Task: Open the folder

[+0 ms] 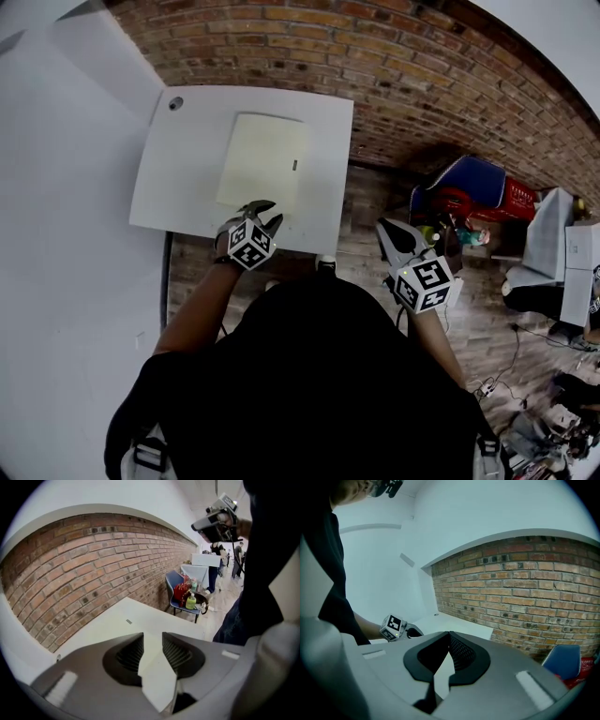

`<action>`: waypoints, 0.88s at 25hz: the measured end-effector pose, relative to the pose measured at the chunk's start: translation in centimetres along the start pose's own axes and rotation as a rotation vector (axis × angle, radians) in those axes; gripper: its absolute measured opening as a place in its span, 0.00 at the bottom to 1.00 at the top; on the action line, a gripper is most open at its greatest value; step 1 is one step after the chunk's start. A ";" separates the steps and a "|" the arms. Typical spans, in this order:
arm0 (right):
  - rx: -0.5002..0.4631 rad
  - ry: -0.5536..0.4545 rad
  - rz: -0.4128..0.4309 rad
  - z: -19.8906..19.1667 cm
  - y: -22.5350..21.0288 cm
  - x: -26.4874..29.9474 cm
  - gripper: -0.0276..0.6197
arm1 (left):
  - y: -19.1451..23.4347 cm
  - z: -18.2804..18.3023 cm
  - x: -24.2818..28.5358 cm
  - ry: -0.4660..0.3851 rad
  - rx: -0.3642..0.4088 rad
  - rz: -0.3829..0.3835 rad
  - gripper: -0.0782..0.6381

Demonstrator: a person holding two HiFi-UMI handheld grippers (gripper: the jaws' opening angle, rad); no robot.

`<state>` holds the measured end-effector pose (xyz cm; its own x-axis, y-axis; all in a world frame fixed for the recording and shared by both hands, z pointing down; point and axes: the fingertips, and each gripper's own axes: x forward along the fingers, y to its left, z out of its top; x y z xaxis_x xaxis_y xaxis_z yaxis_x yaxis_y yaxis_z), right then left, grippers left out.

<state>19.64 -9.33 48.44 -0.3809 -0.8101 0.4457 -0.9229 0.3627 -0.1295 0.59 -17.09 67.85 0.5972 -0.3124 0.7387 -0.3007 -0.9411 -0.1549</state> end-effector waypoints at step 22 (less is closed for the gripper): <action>0.019 0.042 -0.016 -1.0 -1.4 -0.7 0.05 | -1.6 -4.4 7.5 0.145 0.219 0.024 0.39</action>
<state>21.29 -8.83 49.20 -0.3641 -0.7952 0.4848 -0.9297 0.3412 -0.1386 2.33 -17.40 76.51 0.4745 -0.3281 0.8168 -0.1360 -0.9441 -0.3003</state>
